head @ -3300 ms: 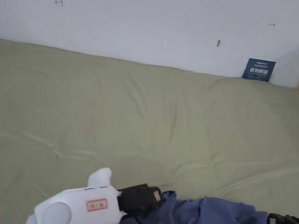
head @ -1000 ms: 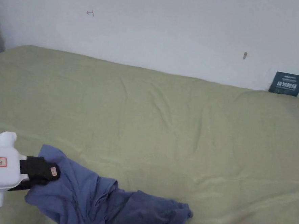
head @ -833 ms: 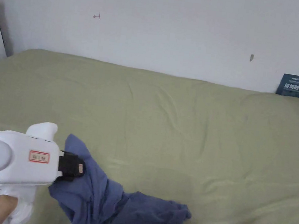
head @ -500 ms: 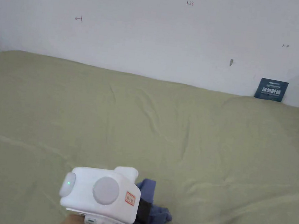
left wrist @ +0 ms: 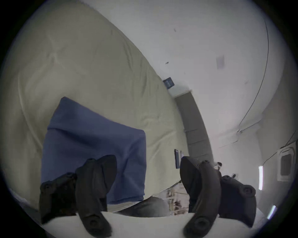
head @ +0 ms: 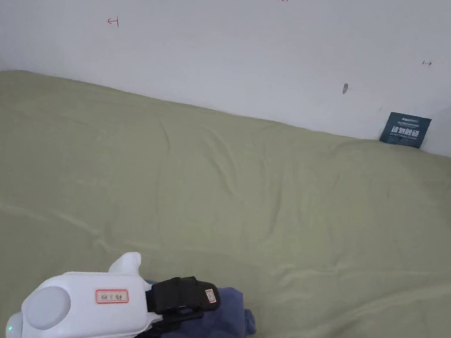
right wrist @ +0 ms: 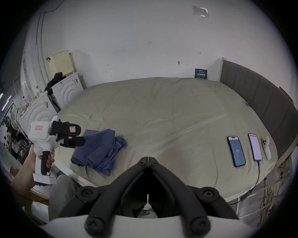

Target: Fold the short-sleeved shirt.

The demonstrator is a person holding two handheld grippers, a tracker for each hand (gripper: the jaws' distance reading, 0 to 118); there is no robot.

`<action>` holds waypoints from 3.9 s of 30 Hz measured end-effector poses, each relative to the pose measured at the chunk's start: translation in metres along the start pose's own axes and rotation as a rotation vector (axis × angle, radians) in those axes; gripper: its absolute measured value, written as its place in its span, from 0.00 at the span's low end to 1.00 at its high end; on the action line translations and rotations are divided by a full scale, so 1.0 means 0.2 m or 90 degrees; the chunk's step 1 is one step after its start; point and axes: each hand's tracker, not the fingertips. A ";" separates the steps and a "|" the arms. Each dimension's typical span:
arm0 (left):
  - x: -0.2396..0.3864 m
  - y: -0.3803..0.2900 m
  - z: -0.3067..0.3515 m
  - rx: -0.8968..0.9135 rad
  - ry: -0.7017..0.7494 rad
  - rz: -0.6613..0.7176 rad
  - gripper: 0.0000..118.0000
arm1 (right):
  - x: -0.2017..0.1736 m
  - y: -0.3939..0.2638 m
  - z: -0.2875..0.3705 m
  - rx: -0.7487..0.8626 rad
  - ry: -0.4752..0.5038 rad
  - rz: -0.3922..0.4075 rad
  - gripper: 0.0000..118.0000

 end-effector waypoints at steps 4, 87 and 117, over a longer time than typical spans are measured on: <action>-0.05 -0.12 -0.19 -0.102 0.034 -0.078 0.14 | -0.02 0.01 -0.02 0.000 0.005 -0.005 0.00; -1.40 1.34 1.62 -0.055 0.681 0.016 0.94 | -0.30 -0.06 -0.96 -0.177 0.377 -0.157 0.00; 0.37 -0.02 0.43 0.297 0.393 -0.392 0.00 | -0.22 0.24 -0.28 0.116 0.109 0.011 0.00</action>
